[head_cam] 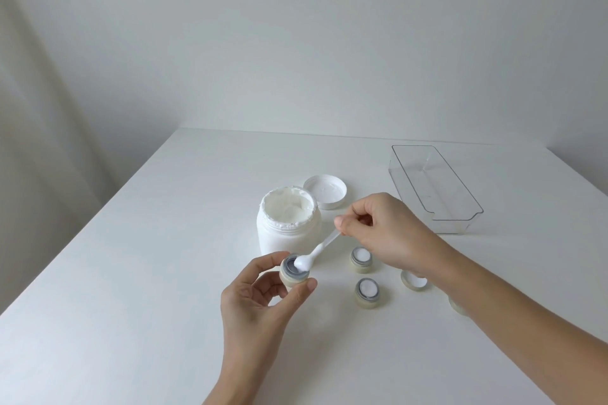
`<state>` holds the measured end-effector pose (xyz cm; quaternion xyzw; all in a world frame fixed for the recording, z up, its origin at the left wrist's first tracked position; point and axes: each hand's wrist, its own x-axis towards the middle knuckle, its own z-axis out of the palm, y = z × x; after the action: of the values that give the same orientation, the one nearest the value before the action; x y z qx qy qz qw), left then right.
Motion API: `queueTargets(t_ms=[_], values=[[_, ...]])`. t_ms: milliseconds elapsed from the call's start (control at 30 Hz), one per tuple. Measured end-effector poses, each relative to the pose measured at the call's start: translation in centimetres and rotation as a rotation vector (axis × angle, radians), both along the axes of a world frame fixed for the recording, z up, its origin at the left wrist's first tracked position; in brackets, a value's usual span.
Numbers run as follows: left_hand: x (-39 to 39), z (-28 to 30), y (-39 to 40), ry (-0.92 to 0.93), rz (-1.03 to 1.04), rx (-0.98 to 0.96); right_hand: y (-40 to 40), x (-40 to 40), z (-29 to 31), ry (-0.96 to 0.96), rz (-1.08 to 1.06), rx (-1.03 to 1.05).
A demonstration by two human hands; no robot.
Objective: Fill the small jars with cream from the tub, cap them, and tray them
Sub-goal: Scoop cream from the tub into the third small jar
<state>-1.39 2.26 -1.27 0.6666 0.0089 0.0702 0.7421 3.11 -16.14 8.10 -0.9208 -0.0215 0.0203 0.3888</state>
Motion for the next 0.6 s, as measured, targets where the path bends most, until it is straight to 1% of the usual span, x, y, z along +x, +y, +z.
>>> queueTargets(t_ms=[100, 167, 300, 433, 600], values=[[0.0, 0.0, 0.0, -0.01, 0.004, 0.008, -0.4, 0.0, 0.7, -0.035, 0.014, -0.067], [0.0, 0.0, 0.0, -0.016, 0.002, 0.003, -0.8, 0.0, 1.0, -0.052, 0.009, -0.076], [0.1, -0.1, 0.2, -0.019, 0.001, -0.012, -0.8, -0.3, 1.0, -0.173, -0.028, 0.015], [0.1, 0.0, 0.2, -0.024, -0.031, -0.004, 0.3, -1.5, -0.1, -0.418, 0.018, 0.004], [0.0, 0.3, 0.2, -0.007, -0.052, -0.056, 0.5, -2.4, -1.2, -0.775, 0.209, -0.163]])
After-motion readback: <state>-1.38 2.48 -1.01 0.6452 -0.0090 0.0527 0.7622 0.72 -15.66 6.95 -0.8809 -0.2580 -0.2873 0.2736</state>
